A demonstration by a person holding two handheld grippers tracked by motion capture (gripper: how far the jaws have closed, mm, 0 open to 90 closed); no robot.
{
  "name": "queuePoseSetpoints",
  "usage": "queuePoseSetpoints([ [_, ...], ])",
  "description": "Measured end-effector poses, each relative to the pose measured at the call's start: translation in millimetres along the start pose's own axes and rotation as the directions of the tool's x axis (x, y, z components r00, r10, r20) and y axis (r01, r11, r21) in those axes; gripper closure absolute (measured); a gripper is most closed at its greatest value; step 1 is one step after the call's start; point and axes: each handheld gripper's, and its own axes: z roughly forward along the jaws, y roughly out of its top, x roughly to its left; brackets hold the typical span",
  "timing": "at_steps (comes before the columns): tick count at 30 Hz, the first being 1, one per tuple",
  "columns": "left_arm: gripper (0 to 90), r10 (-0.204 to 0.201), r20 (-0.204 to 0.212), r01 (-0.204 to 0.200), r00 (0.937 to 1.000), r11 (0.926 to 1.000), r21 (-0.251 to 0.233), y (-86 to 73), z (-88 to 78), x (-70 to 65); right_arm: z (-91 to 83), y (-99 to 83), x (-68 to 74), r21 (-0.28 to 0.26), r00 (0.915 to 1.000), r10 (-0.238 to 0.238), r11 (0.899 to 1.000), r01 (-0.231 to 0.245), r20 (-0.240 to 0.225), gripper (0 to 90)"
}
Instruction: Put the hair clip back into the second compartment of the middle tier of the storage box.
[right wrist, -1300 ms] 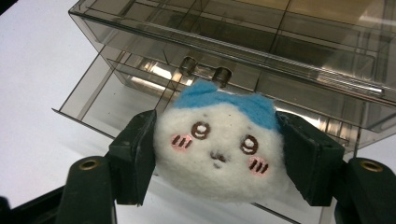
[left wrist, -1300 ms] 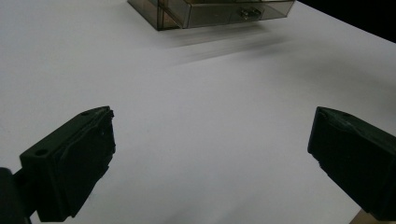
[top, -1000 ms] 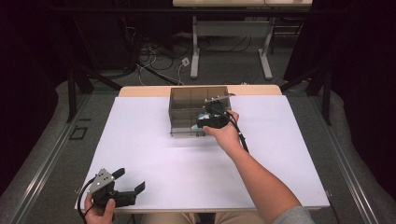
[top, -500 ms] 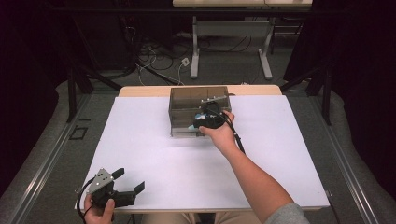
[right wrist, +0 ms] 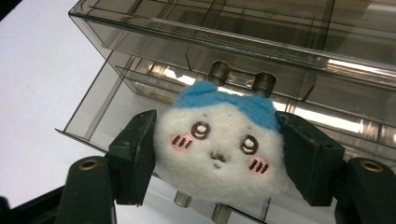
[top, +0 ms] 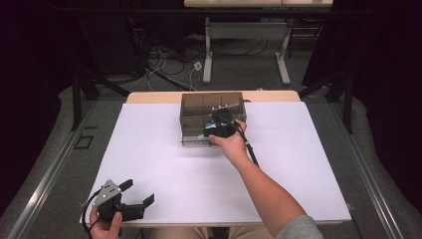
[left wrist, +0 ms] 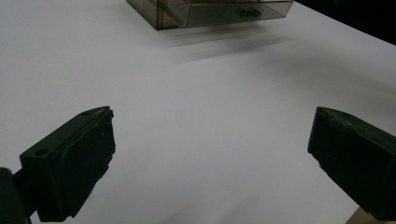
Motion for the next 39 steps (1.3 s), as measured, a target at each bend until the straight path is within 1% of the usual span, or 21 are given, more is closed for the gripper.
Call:
queuePoseSetpoints([
  [1, 0.9, 0.001, 0.003, -0.001, 1.0, 1.0, 0.007, 0.3, -0.7, 0.2, 0.5, 0.2, 0.1, -0.002, 1.0, 0.005, 1.0, -0.005, 0.001, 32.1],
  [11, 0.9, 0.001, 0.0, -0.001, 1.0, 1.0, 0.006, 0.2, -1.5, 0.9, 5.8, 0.3, 1.1, 0.009, 0.9987, 0.051, 0.999, -0.051, -0.008, 32.1],
  [16, 0.9, -0.002, 0.002, 0.002, 1.0, 1.0, 0.005, 0.2, -1.6, 0.9, 7.3, 0.1, 1.0, 0.004, 0.998, 0.062, 0.998, -0.062, -0.009, 31.9],
  [19, 0.9, -0.003, 0.002, 0.003, 1.0, 1.0, 0.005, 0.2, -1.7, 0.9, 8.5, -0.1, 1.0, 0.0, 0.9972, 0.071, 0.997, -0.071, -0.021, 31.5],
  [24, 0.9, -0.002, 0.004, 0.002, 1.0, 1.0, 0.005, 0.3, -1.7, 0.8, 9.5, 0.2, 2.1, 0.001, 0.9967, 0.079, 0.997, -0.079, -0.019, 31.1],
  [25, 1.0, -0.003, 0.003, 0.003, 1.0, 1.0, 0.005, 0.2, -1.8, 0.7, 9.7, 0.2, 2.3, -0.001, 0.9965, 0.079, 0.997, -0.079, -0.025, 30.9],
  [26, 0.9, -0.002, 0.003, 0.002, 1.0, 1.0, 0.005, 0.2, -1.8, 0.8, 9.7, 0.3, 2.5, 0.0, 0.9968, 0.078, 0.997, -0.078, -0.019, 30.6],
  [27, 0.9, -0.003, 0.004, 0.003, 1.0, 1.0, 0.004, 0.2, -1.9, 0.8, 9.3, 0.5, 2.0, -0.003, 0.9963, 0.083, 0.997, -0.083, -0.022, 28.8],
  [29, 0.9, -0.004, 0.004, 0.004, 1.0, 1.0, 0.004, 0.1, -1.9, 0.7, 9.2, 0.6, 1.5, -0.006, 0.9962, 0.083, 0.996, -0.084, -0.026, 28.5],
  [31, 0.9, 0.0, 0.003, 0.0, 1.0, 1.0, 0.005, 0.2, -1.8, 0.7, 8.6, 1.0, 1.8, -0.01, 0.9943, 0.101, 0.995, -0.101, -0.035, 26.3],
  [32, 0.9, 0.001, 0.004, -0.001, 1.0, 1.0, 0.006, 0.2, -1.7, 0.7, 7.2, 1.4, 1.5, -0.019, 0.9946, 0.097, 0.995, -0.098, -0.036, 25.4],
  [33, 0.9, -0.001, 0.006, 0.001, 1.0, 1.0, 0.005, 0.2, -1.5, 0.5, 6.9, 1.6, 1.9, -0.02, 0.9942, 0.097, 0.995, -0.098, -0.046, 25.4],
  [39, 0.9, 0.002, 0.007, -0.003, 1.0, 1.0, 0.008, 0.3, -1.0, -0.3, 4.4, 1.7, 2.2, -0.02, 0.9954, 0.085, 0.996, -0.086, -0.044, 25.4],
])
